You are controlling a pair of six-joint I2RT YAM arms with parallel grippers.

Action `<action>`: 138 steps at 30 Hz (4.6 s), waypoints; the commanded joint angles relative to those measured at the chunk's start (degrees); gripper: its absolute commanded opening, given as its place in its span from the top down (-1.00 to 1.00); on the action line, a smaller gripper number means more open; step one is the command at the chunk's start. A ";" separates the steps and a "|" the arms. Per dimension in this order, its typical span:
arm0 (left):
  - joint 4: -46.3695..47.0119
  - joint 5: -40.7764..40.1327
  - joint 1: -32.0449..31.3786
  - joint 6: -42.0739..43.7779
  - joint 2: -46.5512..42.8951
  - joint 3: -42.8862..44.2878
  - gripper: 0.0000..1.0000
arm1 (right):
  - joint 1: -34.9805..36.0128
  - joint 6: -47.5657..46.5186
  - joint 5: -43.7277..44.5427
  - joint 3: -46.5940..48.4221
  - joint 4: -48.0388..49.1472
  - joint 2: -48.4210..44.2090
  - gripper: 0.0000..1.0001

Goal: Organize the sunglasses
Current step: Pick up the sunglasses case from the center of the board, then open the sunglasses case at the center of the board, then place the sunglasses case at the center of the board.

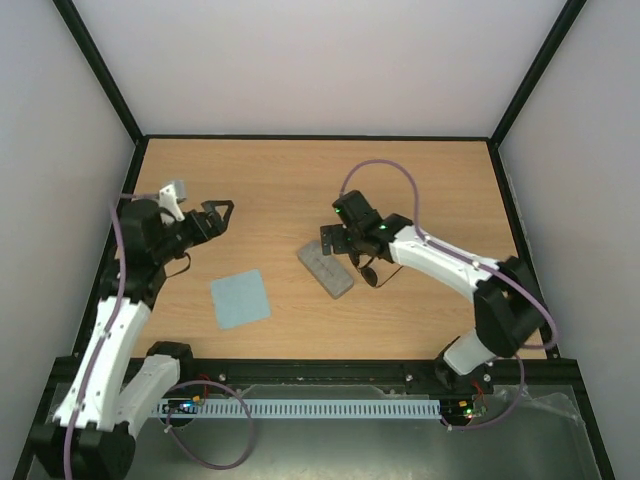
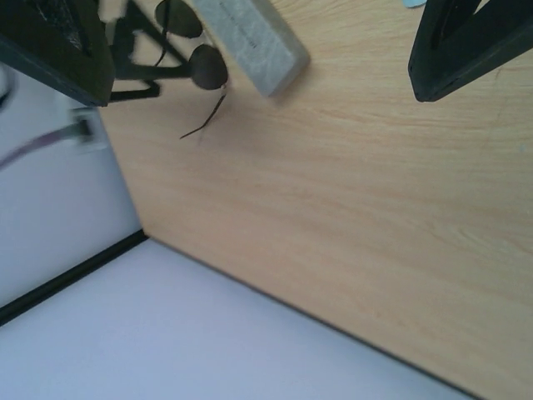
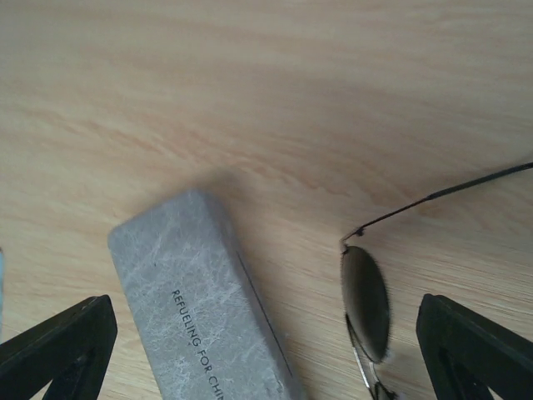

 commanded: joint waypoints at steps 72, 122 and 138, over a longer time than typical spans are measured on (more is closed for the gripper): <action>7.83 -11.97 -27.01 -24.68 -1.28 -12.37 -0.99 | -4.19 19.17 -50.16 -9.43 29.97 0.29 -0.13; 5.36 -25.01 -32.94 -25.39 4.29 -13.01 -0.67 | -10.83 38.71 -58.25 -22.83 54.00 -9.94 0.04; -7.02 -24.29 -23.61 -19.74 -4.75 -7.24 -0.84 | -10.83 26.40 -53.69 -3.45 42.39 17.95 -0.03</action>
